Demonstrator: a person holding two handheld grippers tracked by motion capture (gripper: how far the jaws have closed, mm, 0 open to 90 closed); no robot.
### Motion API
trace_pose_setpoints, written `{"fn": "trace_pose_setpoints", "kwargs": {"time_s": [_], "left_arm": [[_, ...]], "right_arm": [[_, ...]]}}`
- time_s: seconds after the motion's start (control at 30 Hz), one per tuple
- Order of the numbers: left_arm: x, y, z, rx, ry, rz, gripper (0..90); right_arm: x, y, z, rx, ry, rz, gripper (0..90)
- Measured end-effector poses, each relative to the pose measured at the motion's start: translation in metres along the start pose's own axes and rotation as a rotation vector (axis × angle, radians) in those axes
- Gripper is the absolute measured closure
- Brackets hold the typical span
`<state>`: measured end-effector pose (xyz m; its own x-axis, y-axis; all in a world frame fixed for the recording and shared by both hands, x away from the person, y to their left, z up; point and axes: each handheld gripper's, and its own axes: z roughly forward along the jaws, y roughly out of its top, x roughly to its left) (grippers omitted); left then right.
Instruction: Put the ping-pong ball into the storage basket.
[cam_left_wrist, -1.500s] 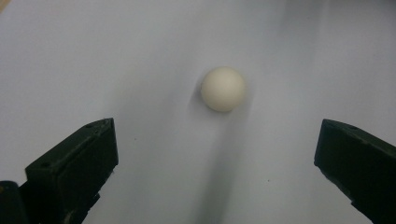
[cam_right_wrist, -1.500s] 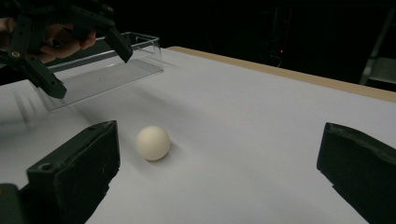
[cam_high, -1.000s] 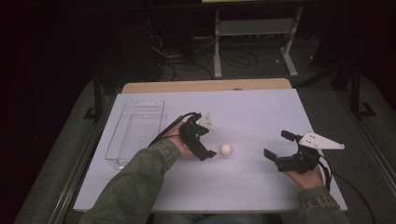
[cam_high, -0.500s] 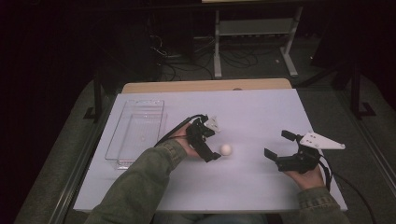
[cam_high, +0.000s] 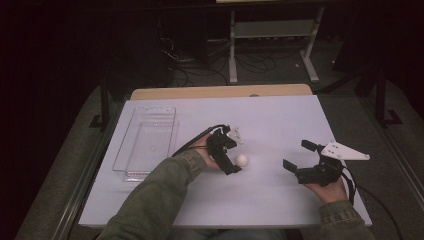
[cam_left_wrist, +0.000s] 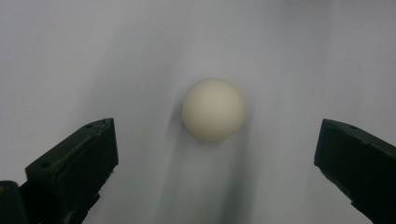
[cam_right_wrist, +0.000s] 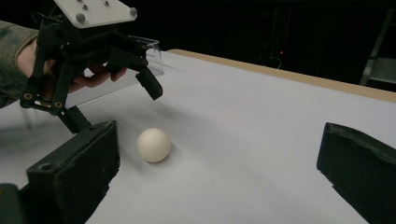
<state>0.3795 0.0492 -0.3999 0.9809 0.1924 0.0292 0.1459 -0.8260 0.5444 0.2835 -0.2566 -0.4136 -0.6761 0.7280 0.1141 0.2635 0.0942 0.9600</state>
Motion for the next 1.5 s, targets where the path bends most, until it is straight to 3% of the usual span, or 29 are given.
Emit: {"fn": "trace_pose_setpoints", "kwargs": {"time_s": [0.23, 0.57, 0.77, 0.93, 1.07, 1.3, 1.5], "left_arm": [[0.002, 0.005, 0.009, 0.021, -0.016, 0.012, 0.0], [0.005, 0.004, 0.016, 0.072, -0.044, -0.002, 0.0], [0.008, 0.002, 0.017, 0.069, -0.059, -0.008, 4.5], [0.008, 0.003, 0.020, 0.057, -0.055, 0.015, 7.8], [0.007, 0.005, 0.021, 0.039, -0.066, 0.016, 16.9], [0.004, 0.009, 0.028, 0.055, -0.061, 0.016, 23.4], [0.002, 0.009, 0.031, 0.071, -0.039, 0.030, 42.4]], "right_arm": [[0.000, 0.000, -0.002, -0.001, -0.003, 0.004, 0.0], [0.000, -0.001, -0.004, 0.000, -0.003, 0.007, 0.0], [0.000, -0.001, -0.003, 0.001, -0.002, 0.007, 0.0], [0.000, -0.002, -0.003, 0.004, -0.001, 0.008, 0.0], [0.001, -0.002, -0.002, 0.012, 0.005, 0.006, 0.0], [0.000, -0.002, -0.002, 0.011, 0.006, 0.009, 0.0], [0.001, -0.002, -0.001, 0.016, 0.010, 0.005, 0.0]]}}
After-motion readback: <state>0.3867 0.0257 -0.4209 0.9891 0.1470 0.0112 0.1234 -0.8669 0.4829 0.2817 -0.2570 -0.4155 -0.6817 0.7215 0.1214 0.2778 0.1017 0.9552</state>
